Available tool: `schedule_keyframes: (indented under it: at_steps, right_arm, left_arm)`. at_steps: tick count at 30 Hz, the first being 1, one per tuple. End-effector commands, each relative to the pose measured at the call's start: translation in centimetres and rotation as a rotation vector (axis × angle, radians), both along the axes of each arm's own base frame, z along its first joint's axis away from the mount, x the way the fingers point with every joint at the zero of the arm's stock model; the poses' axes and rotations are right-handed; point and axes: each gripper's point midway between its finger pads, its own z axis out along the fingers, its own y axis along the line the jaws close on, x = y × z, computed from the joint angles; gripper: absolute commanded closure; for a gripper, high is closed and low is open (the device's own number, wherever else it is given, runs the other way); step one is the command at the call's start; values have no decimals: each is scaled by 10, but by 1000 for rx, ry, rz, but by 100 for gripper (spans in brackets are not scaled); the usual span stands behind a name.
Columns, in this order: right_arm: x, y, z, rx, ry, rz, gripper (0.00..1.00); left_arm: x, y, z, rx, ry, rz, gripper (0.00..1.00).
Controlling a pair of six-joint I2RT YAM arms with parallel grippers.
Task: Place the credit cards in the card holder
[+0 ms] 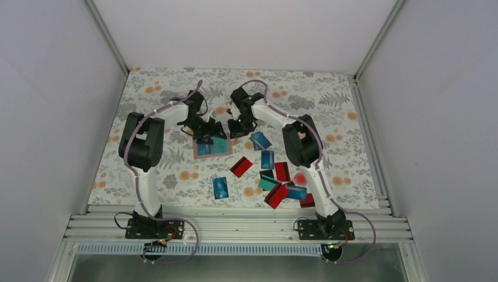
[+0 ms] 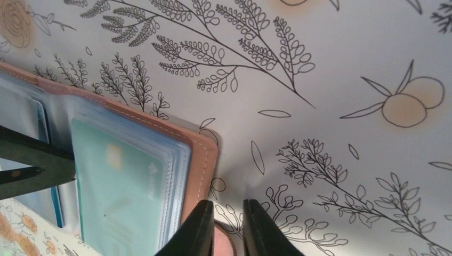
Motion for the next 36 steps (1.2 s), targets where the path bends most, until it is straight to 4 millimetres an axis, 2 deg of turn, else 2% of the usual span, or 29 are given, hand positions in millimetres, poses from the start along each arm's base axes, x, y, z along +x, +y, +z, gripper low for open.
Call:
schedule_keyframes:
  at_steps: [1, 8, 10, 15, 19, 23, 27, 36]
  right_arm:
    - [8, 2, 40, 53, -51, -12, 83]
    - [13, 9, 81, 154, -82, -29, 69]
    - [13, 10, 92, 177, -89, -34, 67]
    - [-5, 26, 104, 316, -8, -13, 64]
    - [-26, 39, 91, 433, 130, -2, 64]
    - [-28, 37, 74, 407, 170, -23, 64]
    - [-32, 34, 53, 373, 214, -36, 66]
    - [-29, 24, 31, 333, 249, -76, 66]
  left_arm:
    - [-2, 13, 18, 84, -62, 2, 24]
    - [-6, 24, 30, 148, -125, 11, 24]
    - [-8, 25, 30, 142, -138, 11, 31]
    - [-15, 23, 18, 130, -140, 4, 67]
    - [-17, 21, 8, 124, -130, -5, 82]
    - [-16, 19, 3, 121, -128, -10, 90]
    - [-16, 19, -5, 130, -119, -12, 93]
    - [-18, 23, -19, 174, -104, -18, 98]
